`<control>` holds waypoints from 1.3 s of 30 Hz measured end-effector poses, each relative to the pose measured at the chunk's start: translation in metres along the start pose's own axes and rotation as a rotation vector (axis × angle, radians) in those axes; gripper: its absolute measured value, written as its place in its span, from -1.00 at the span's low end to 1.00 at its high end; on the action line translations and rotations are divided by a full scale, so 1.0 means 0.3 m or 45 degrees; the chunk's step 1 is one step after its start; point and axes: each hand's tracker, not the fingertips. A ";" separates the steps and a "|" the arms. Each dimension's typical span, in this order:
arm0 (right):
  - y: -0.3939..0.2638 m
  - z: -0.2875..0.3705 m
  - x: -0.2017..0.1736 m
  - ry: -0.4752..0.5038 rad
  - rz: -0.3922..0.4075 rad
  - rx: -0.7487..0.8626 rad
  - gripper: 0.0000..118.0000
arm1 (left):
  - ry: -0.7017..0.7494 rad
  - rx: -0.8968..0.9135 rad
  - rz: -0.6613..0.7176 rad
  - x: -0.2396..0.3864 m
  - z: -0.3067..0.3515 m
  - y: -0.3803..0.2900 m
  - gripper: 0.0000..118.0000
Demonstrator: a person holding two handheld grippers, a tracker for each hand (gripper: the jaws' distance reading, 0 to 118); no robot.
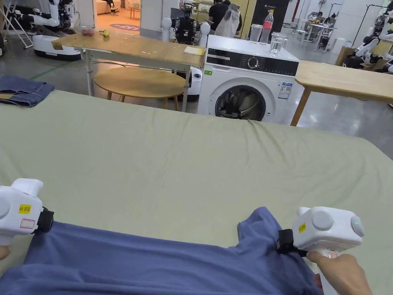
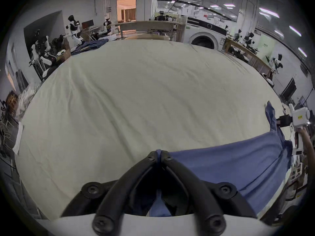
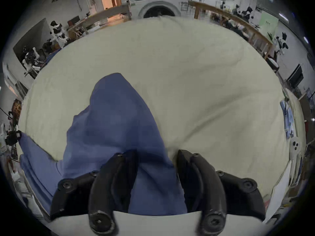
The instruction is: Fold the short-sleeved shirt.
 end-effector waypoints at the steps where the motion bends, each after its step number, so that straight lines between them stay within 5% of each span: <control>1: -0.006 0.007 -0.004 -0.008 0.005 0.030 -0.29 | 0.002 -0.004 -0.001 0.001 -0.003 -0.002 -1.00; 4: -0.007 0.003 -0.013 -0.033 0.049 0.042 -1.00 | 0.004 -0.005 -0.005 0.004 -0.007 -0.003 -1.00; 10: -0.036 0.104 0.019 0.054 -0.029 0.155 -1.00 | -0.009 0.017 0.005 0.004 0.022 -0.009 -1.00; 25: -0.369 0.581 0.042 0.082 0.055 0.456 -1.00 | -0.153 0.244 0.094 -0.065 0.325 -0.161 -1.00; 39: -0.748 0.560 0.076 0.059 0.062 0.262 -1.00 | -0.153 0.066 -0.032 -0.071 0.352 -0.451 -1.00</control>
